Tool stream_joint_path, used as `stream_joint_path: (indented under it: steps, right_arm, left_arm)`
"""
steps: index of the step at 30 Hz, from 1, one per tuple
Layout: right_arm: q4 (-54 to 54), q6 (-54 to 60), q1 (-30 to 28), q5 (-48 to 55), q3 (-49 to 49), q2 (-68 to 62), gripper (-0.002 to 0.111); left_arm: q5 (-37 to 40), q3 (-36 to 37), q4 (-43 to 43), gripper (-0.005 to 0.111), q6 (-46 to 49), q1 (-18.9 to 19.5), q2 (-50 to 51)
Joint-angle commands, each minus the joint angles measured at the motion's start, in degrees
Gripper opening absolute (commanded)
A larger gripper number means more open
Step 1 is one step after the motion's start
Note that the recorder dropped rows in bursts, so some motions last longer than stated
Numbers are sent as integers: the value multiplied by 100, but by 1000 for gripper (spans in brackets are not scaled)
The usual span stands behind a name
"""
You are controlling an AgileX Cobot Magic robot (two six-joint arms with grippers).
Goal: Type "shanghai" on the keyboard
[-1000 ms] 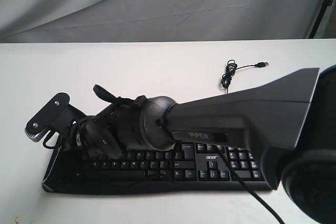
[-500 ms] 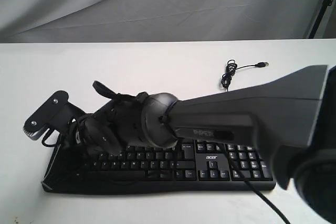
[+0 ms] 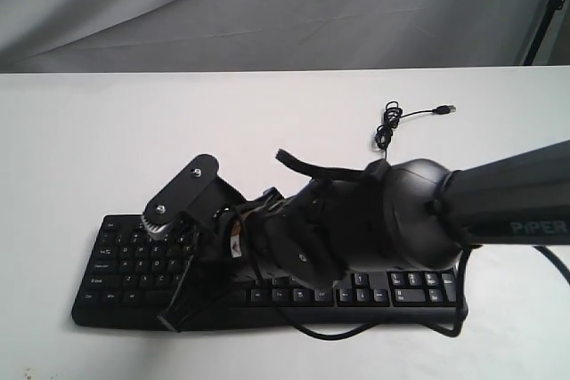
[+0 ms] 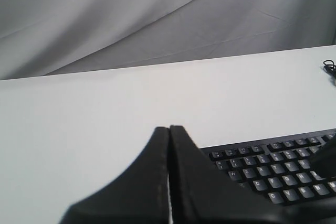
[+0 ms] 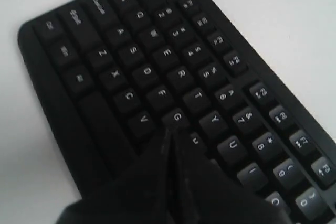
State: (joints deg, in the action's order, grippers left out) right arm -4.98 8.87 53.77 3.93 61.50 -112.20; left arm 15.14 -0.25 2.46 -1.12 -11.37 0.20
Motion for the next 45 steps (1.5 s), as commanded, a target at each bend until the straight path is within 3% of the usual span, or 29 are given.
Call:
stream_joint_path:
  steps: [1, 34, 45]
  right_arm:
    - [-50, -40, -53, -184, -76, -19, 0]
    - [-50, -1, -114, -220, -65, -187, 0]
    - [-36, 47, -114, 200, 826, -650, 0]
  left_arm:
    - [-27, 25, 4, 0, -16, -23, -20]
    - [-27, 25, 4, 0, -16, -23, -20]
    - [-27, 25, 4, 0, -16, -23, -20]
